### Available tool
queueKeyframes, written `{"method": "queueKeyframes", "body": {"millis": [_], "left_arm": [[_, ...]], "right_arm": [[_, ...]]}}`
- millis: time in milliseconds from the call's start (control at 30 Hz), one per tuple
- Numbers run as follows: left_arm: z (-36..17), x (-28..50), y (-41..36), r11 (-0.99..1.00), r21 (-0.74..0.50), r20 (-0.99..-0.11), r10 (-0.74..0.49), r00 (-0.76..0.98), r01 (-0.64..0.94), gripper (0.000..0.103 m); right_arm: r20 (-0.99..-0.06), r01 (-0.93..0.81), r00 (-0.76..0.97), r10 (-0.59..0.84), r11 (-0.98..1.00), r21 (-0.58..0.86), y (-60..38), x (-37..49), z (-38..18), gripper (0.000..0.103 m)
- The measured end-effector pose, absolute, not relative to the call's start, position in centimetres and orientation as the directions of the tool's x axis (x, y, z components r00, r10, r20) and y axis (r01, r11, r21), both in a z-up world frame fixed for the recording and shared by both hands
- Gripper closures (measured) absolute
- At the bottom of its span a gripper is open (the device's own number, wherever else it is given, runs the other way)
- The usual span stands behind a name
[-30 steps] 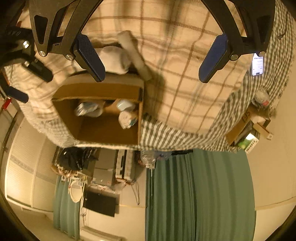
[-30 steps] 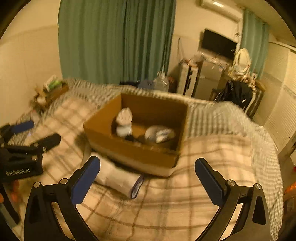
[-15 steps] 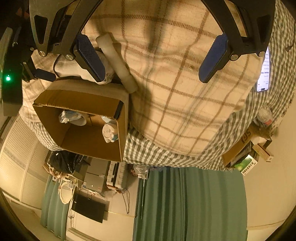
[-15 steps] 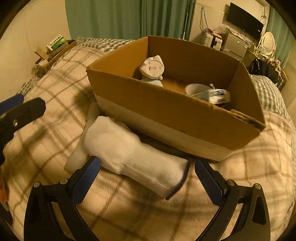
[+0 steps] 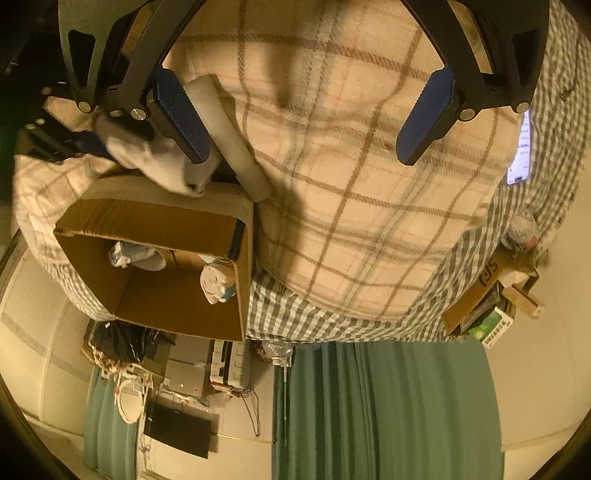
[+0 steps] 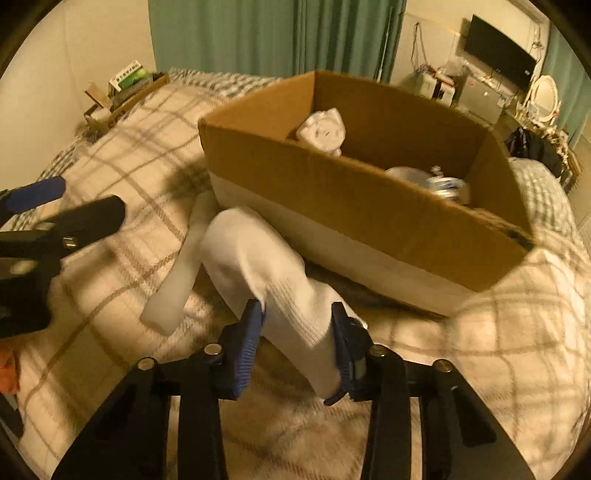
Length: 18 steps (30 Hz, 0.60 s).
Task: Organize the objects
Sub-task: 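Grasp the white sock with the right gripper while the left grasps the white tube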
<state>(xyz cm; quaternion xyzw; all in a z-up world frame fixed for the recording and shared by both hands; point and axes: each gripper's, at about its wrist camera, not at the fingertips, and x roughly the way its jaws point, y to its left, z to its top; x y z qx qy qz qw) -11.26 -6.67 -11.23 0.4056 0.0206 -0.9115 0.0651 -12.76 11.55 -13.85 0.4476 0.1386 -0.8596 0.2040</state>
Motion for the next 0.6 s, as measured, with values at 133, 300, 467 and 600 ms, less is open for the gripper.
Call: {"method": "queueKeyframes", "body": {"millis": [133, 300, 467, 600], "left_arm": [[-10.7, -11.1, -5.0, -0.994, 0.050, -0.734, -0.104, -0.671, 0.100, 0.000], [-10.6, -12.2, -2.3, -0.997, 0.071, -0.743, -0.074, -0.665, 0.032, 0.007], [-13.1, -14.5, 0.3, -0.994, 0.106, -0.797, -0.076, -0.599, -0.015, 0.025], [-16.3, -15.7, 0.4, -0.993, 0.120, -0.854, -0.093, -0.512, -0.020, 0.042]], "right_arm": [[-0.804, 0.460, -0.550, -0.225, -0.886, -0.067, 13.3, -11.1, -11.9, 0.081], [-0.768, 0.414, -0.606, -0.205, -0.906, -0.085, 15.9, -10.2, -9.7, 0.084], [-0.755, 0.395, -0.615, -0.228, -0.918, -0.045, 17.6, -10.3, -9.0, 0.085], [-0.748, 0.398, -0.614, -0.251, -0.917, -0.019, 17.7, -10.5, -9.0, 0.085]]}}
